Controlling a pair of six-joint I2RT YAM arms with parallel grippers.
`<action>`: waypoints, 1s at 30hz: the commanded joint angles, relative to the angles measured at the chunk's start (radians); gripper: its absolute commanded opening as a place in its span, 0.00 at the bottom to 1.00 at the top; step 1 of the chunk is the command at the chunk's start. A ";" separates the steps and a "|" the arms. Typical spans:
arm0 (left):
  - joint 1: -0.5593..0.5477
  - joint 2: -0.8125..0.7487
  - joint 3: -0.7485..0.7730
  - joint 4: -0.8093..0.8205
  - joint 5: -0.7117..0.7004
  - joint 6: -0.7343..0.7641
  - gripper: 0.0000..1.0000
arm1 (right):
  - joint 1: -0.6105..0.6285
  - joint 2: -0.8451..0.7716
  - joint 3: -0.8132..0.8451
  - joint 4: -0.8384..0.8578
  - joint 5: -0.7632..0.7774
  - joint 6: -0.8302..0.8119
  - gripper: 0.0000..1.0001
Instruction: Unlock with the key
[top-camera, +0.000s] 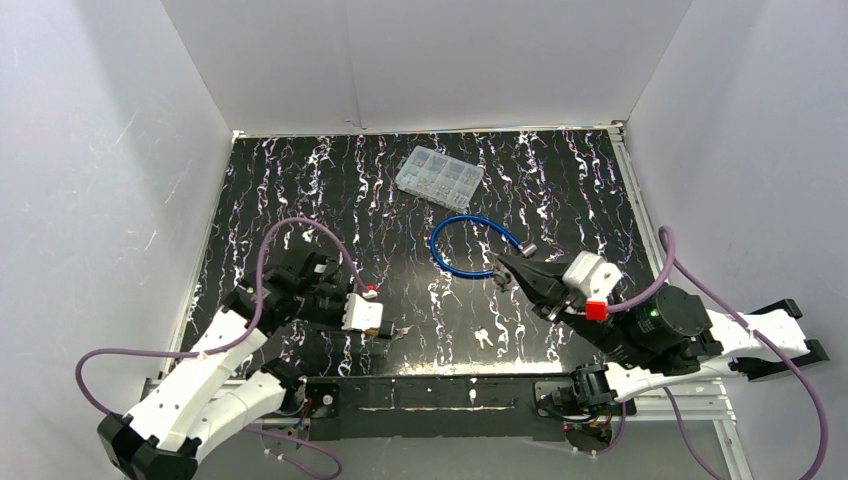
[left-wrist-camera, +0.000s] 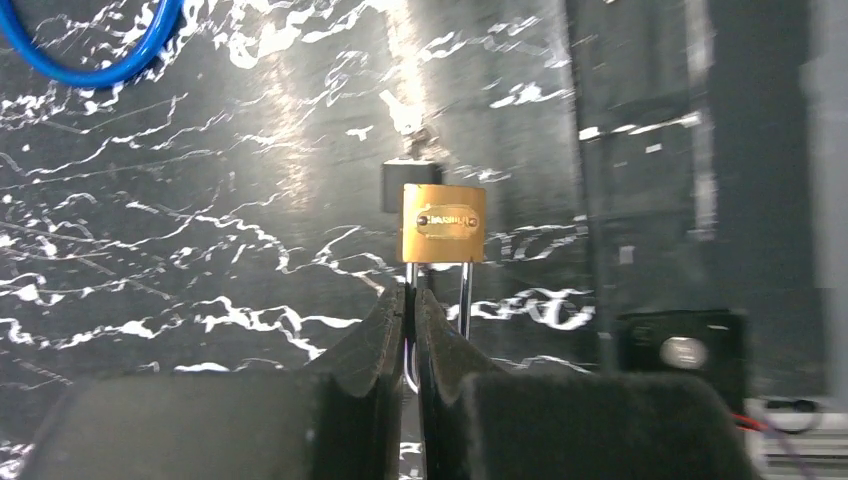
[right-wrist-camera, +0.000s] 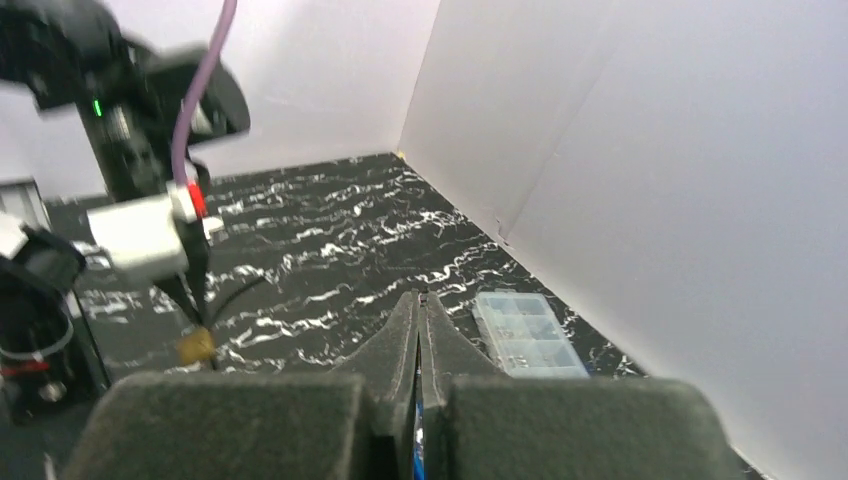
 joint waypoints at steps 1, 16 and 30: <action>-0.004 -0.006 -0.158 0.408 -0.133 0.106 0.00 | 0.516 0.015 -0.021 0.149 0.016 0.073 0.01; -0.010 0.178 -0.300 0.558 -0.183 0.102 0.98 | 0.208 0.086 -0.042 0.166 -0.285 0.276 0.01; -0.009 0.005 0.326 0.487 0.225 -0.610 0.98 | 0.156 0.069 -0.024 0.193 -0.401 0.288 0.01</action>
